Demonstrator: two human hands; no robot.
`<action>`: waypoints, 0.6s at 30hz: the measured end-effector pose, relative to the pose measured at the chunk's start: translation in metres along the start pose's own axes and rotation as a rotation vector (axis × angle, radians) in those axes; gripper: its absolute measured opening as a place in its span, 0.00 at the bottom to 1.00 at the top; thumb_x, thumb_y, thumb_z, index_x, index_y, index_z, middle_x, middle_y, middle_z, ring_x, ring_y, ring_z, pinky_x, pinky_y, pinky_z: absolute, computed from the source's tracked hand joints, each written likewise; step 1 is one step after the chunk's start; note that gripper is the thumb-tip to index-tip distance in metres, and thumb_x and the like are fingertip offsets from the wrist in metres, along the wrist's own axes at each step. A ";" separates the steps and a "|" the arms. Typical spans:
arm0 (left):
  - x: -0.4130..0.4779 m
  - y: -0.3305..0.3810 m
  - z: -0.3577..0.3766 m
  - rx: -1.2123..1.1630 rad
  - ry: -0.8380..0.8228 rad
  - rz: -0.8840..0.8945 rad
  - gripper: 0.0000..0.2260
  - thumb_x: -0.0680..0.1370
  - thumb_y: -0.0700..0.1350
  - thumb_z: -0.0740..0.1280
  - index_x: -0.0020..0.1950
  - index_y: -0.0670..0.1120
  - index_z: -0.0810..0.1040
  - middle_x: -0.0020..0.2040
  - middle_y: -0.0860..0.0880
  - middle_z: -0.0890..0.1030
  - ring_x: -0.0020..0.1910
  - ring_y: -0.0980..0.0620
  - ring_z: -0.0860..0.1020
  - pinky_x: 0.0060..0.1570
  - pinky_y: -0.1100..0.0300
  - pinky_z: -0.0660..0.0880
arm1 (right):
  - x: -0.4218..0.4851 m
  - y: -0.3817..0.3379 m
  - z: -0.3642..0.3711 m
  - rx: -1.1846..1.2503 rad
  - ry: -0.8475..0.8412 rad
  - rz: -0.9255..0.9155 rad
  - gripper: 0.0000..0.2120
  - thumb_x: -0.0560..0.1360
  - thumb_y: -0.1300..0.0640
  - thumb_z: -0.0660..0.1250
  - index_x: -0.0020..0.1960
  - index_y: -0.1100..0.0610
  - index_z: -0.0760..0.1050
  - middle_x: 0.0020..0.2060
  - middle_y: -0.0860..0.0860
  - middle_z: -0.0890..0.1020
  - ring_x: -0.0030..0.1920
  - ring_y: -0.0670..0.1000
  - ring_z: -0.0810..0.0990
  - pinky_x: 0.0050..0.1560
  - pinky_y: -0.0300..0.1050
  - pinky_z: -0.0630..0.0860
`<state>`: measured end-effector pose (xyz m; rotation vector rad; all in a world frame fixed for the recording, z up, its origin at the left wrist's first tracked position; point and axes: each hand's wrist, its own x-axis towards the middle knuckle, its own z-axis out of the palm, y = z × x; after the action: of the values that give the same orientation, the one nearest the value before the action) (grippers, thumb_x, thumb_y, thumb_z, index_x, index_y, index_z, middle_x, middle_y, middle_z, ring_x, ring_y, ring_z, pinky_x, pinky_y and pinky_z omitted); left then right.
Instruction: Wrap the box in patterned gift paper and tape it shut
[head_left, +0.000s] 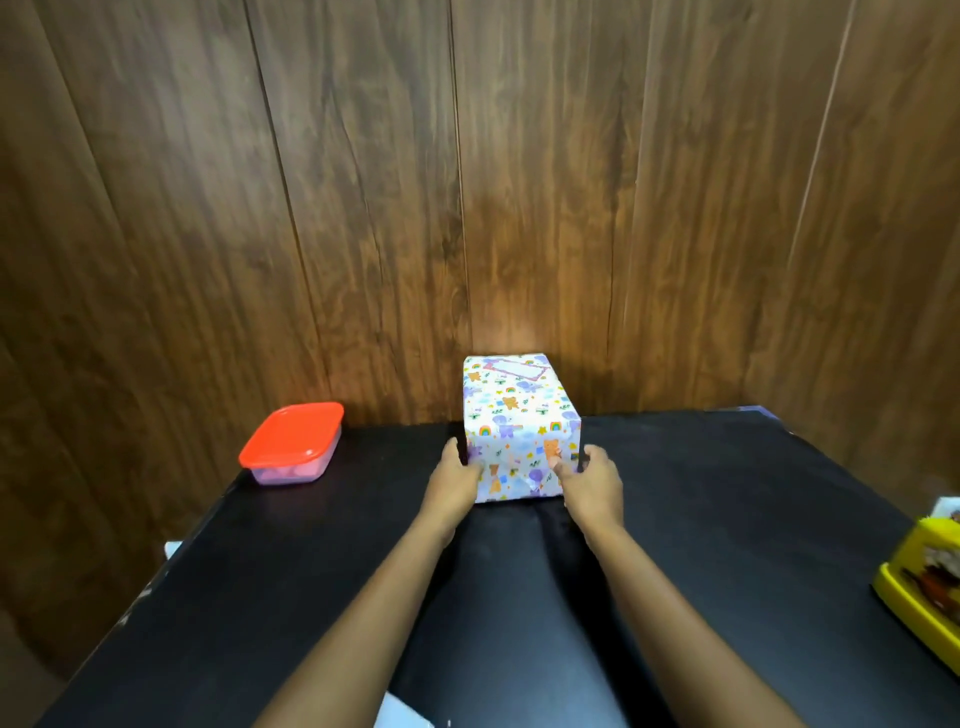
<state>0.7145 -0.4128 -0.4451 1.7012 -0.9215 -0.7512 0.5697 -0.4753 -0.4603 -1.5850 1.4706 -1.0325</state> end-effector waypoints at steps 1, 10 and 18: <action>-0.009 -0.001 -0.005 0.019 0.025 -0.003 0.24 0.79 0.44 0.61 0.75 0.45 0.60 0.70 0.45 0.69 0.67 0.48 0.70 0.66 0.55 0.67 | -0.008 -0.002 -0.004 -0.004 0.017 -0.007 0.21 0.76 0.53 0.66 0.64 0.61 0.69 0.58 0.56 0.74 0.57 0.57 0.76 0.55 0.49 0.73; -0.129 -0.026 -0.071 0.134 0.028 0.006 0.06 0.78 0.39 0.61 0.45 0.47 0.76 0.46 0.46 0.79 0.38 0.54 0.74 0.37 0.62 0.70 | -0.132 -0.005 -0.016 0.164 -0.317 0.016 0.06 0.73 0.66 0.63 0.45 0.57 0.73 0.40 0.53 0.78 0.30 0.48 0.75 0.32 0.42 0.73; -0.213 -0.058 -0.114 0.480 -0.112 -0.180 0.16 0.74 0.43 0.70 0.59 0.44 0.72 0.54 0.46 0.75 0.50 0.48 0.76 0.46 0.58 0.74 | -0.221 -0.013 0.011 -0.433 -0.627 -0.249 0.21 0.70 0.50 0.73 0.57 0.61 0.75 0.54 0.54 0.77 0.55 0.54 0.75 0.50 0.45 0.71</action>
<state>0.7129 -0.1650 -0.4571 2.2025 -1.0988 -0.7921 0.5798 -0.2539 -0.4702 -2.1841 1.1108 -0.2746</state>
